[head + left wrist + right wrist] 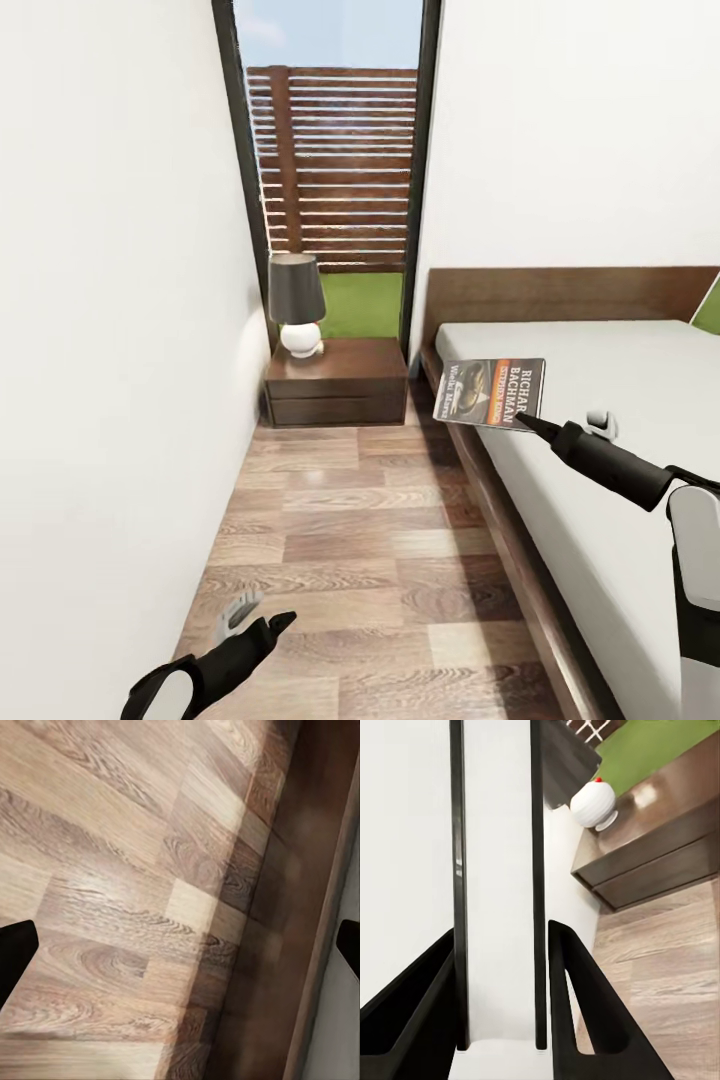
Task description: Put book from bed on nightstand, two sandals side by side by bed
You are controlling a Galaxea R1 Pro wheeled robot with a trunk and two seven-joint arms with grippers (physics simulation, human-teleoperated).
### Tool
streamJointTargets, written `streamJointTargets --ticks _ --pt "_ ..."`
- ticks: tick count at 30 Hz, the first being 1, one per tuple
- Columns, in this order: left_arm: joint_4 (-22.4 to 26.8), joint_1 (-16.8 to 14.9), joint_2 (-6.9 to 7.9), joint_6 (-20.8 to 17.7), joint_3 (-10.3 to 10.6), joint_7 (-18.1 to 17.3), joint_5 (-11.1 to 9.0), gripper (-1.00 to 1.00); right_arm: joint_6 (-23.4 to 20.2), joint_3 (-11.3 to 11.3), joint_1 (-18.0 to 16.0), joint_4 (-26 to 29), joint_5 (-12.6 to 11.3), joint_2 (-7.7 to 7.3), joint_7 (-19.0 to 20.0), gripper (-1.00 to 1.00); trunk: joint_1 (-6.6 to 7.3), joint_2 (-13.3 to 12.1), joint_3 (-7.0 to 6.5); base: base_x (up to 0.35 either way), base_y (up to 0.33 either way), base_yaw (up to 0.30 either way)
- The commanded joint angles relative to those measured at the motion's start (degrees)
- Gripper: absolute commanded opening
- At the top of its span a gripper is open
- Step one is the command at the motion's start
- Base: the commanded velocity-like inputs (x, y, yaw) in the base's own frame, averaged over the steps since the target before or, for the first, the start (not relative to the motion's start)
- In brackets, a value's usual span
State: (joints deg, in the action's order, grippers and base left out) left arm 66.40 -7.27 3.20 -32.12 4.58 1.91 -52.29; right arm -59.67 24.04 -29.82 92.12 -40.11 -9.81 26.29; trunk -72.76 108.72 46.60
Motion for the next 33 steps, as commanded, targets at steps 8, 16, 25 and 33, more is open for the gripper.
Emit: streamJointTargets --ticks 8,16,25,33 --pt "-0.5 0.0 0.3 -0.1 0.0 0.2 -0.3 1.0 -0.3 0.1 -0.4 -3.4 0.0 -0.3 0.5 -1.0 -0.03 0.0 0.05 0.329 0.0 0.0" --pt "-1.6 0.0 0.59 -0.1 -0.2 0.2 -0.4 1.0 -0.3 -0.3 -0.9 -9.5 0.1 -0.29 0.6 -1.0 -0.03 0.0 0.05 0.329 0.0 -0.089" --pt "-1.8 0.1 1.98 0.0 -3.4 0.5 -0.3 1.0 -0.3 -7.2 -3.1 -23.2 0.2 0.59 1.1 -1.0 -0.03 0.0 0.05 0.329 0.0 -0.054" --pt "-1.8 0.5 2.54 1.7 -4.0 0.8 -0.3 1.0 1.6 -9.2 -4.2 -29.0 0.0 1.18 1.2 -1.0 -0.03 0.0 0.05 0.329 0.0 -0.004"
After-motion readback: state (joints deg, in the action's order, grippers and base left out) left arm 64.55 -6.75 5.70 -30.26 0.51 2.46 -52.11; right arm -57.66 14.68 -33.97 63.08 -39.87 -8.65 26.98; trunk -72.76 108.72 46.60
